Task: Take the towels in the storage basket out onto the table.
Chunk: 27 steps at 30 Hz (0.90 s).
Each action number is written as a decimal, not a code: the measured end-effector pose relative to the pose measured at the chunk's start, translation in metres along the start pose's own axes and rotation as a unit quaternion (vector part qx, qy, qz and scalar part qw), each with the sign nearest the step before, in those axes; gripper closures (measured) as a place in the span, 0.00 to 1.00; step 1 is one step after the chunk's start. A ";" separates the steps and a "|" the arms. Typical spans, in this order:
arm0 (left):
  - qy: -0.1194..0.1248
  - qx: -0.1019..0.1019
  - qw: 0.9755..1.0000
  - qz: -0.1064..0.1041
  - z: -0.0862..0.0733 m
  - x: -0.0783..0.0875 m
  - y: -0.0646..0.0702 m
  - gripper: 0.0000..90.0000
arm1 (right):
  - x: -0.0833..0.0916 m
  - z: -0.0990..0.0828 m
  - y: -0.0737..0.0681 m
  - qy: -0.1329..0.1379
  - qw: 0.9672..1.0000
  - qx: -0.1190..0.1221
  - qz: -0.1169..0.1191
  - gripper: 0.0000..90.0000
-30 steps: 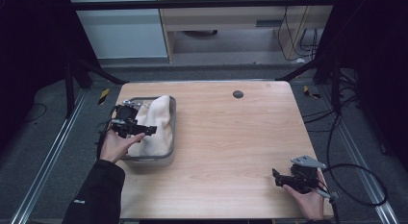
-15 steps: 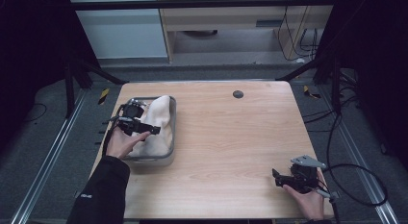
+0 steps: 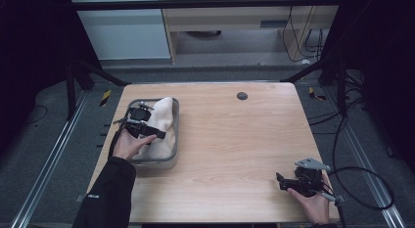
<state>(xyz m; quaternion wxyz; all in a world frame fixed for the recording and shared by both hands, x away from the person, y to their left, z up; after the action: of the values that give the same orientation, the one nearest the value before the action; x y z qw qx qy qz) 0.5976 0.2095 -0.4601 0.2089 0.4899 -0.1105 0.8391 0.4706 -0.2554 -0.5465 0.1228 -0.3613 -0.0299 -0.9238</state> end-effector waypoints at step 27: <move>-0.030 0.017 0.999 0.000 -0.014 -0.028 0.005 0.24 | -0.002 -0.002 -0.001 -0.013 1.000 0.003 0.005 0.04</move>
<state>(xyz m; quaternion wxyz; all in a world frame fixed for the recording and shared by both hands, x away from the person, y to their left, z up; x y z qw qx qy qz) 0.5964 0.2034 -0.4908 0.1978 0.5180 -0.1025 0.8259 0.4702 -0.2539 -0.5497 0.1277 -0.3729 -0.0327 -0.9185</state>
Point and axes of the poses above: each handheld gripper's, and its own axes: x roughly backward along the jaws, z roughly out of its top, y roughly to its right, the point moved 8 cm from there along -x, roughly forward along the jaws, and after that the axes turned 3 degrees about -x, right-handed, at the moved point
